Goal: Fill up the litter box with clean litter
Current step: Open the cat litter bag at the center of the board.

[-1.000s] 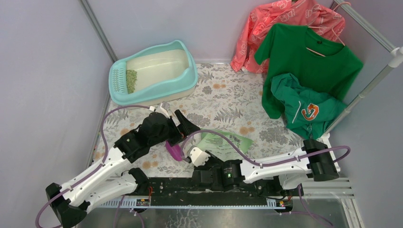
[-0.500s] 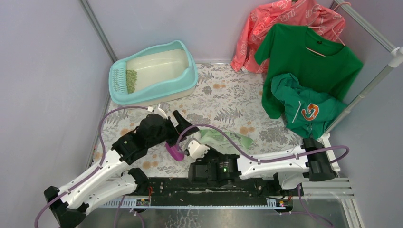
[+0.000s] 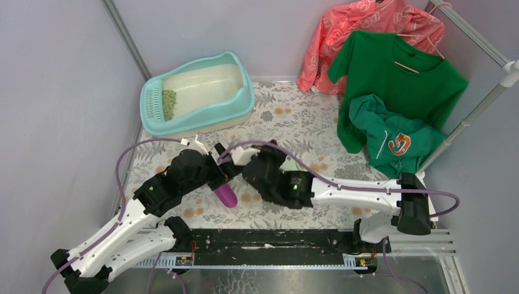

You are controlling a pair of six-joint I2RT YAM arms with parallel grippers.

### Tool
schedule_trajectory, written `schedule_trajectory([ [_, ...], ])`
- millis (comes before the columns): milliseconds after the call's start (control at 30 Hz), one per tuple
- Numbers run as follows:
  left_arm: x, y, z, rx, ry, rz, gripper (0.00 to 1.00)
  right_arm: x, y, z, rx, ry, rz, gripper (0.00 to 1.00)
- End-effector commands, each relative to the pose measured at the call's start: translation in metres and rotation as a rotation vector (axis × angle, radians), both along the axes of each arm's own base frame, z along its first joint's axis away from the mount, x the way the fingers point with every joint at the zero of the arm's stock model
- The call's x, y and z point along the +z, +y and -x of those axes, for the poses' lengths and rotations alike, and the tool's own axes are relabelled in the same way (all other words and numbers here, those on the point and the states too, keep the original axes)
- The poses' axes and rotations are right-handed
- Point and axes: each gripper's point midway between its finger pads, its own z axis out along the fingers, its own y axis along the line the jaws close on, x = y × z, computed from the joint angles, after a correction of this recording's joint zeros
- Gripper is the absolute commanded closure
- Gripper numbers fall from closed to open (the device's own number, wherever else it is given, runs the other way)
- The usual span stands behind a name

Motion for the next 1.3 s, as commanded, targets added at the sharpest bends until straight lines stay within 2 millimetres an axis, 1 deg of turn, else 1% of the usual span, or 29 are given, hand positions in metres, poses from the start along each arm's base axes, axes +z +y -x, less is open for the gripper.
schedule_trajectory([
  [0, 0.016, 0.007, -0.001, 0.010, -0.053, -0.018, 0.01, 0.097, -0.042, -0.043, -0.159, -0.178, -0.177, 1.00],
  [167, 0.015, 0.008, -0.002, 0.007, -0.053, -0.035, 0.01, 0.114, -0.064, -0.083, -0.215, -0.209, -0.155, 1.00],
  [233, 0.013, 0.009, -0.002, 0.008, -0.050, -0.045, 0.01, 0.120, -0.074, -0.095, -0.242, -0.218, -0.147, 1.00],
  [333, 0.012, 0.011, -0.003, 0.015, -0.050, -0.062, 0.01, 0.125, -0.084, -0.104, -0.266, -0.229, -0.138, 1.00],
  [400, 0.009, 0.013, -0.003, 0.022, -0.048, -0.073, 0.01, 0.116, -0.080, -0.106, -0.256, -0.201, -0.126, 1.00],
  [433, 0.007, 0.014, -0.003, 0.024, -0.046, -0.077, 0.01, 0.106, -0.076, -0.107, -0.247, -0.166, -0.115, 1.00],
  [500, 0.004, 0.014, -0.004, 0.029, -0.040, -0.084, 0.01, 0.075, -0.069, -0.108, -0.254, -0.085, -0.119, 1.00],
  [567, -0.001, 0.015, -0.005, 0.036, -0.033, -0.088, 0.01, 0.035, -0.060, -0.106, -0.263, 0.013, -0.154, 1.00],
  [633, -0.006, 0.015, -0.004, 0.037, -0.024, -0.091, 0.01, -0.012, -0.052, -0.101, -0.282, 0.105, -0.169, 1.00],
  [700, -0.009, 0.014, -0.003, 0.035, -0.016, -0.093, 0.01, -0.058, -0.041, -0.090, -0.313, 0.176, -0.169, 1.00],
  [733, -0.011, 0.015, -0.003, 0.035, -0.013, -0.095, 0.01, -0.075, -0.034, -0.082, -0.317, 0.196, -0.178, 1.00],
  [800, -0.014, 0.016, -0.001, 0.035, -0.009, -0.096, 0.01, -0.101, -0.017, -0.062, -0.307, 0.214, -0.182, 1.00],
  [900, -0.017, 0.019, 0.001, 0.039, -0.001, -0.097, 0.01, -0.121, 0.002, -0.038, -0.300, 0.221, -0.190, 1.00],
  [967, -0.018, 0.021, 0.004, 0.043, 0.000, -0.092, 0.01, -0.127, 0.007, -0.028, -0.300, 0.224, -0.196, 1.00],
  [1033, -0.018, 0.023, 0.005, 0.047, -0.001, -0.089, 0.01, -0.126, 0.005, -0.024, -0.312, 0.231, -0.215, 1.00],
  [1133, -0.020, 0.026, 0.006, 0.054, -0.002, -0.087, 0.01, -0.110, 0.001, -0.029, -0.316, 0.213, -0.277, 1.00],
  [1267, -0.020, 0.028, 0.007, 0.061, -0.003, -0.090, 0.01, -0.079, -0.010, -0.052, -0.336, 0.184, -0.392, 1.00],
])
